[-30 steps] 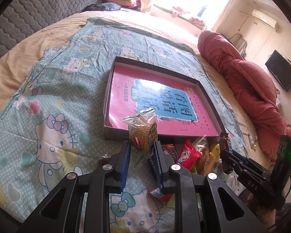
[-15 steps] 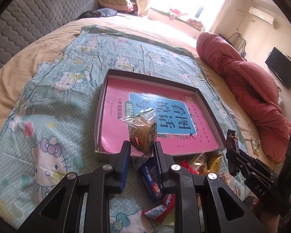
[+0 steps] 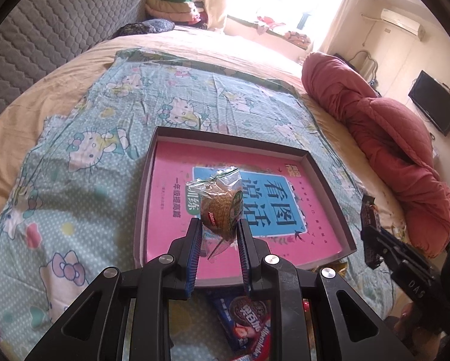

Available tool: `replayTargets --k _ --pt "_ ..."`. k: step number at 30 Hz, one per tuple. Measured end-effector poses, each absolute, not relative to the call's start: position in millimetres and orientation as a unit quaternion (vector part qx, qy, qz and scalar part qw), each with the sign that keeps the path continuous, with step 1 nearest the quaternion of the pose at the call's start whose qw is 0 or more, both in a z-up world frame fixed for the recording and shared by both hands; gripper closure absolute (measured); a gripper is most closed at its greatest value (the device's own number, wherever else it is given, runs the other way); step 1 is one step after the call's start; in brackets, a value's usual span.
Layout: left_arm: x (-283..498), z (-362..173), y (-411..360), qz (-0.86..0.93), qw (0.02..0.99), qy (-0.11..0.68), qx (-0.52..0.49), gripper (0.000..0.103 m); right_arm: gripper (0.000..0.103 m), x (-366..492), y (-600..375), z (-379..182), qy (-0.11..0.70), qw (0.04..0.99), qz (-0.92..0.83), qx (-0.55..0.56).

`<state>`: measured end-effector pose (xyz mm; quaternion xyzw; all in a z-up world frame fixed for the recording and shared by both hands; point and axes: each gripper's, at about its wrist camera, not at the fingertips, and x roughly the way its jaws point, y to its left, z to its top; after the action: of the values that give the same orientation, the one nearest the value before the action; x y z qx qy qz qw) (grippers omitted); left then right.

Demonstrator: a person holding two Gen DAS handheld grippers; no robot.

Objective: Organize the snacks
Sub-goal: 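Carry the cake with the left gripper and the Snickers with the right gripper into the tray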

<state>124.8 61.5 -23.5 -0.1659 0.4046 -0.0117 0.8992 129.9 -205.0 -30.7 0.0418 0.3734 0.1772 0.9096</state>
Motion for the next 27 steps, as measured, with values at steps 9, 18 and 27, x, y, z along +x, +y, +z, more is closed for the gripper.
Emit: replayTargets --k 9,18,27 --pt "136.7 -30.9 67.1 -0.015 0.896 0.411 -0.166 0.079 0.074 148.6 -197.1 -32.9 0.385 0.906 0.171 0.046" --pt "155.0 -48.6 70.5 -0.015 0.887 0.430 -0.166 0.079 0.074 164.6 -191.5 -52.0 0.405 0.901 0.149 0.035" --pt "161.3 -62.5 72.0 -0.014 0.882 0.443 -0.161 0.079 0.074 178.0 -193.5 -73.3 0.425 0.896 0.125 0.030"
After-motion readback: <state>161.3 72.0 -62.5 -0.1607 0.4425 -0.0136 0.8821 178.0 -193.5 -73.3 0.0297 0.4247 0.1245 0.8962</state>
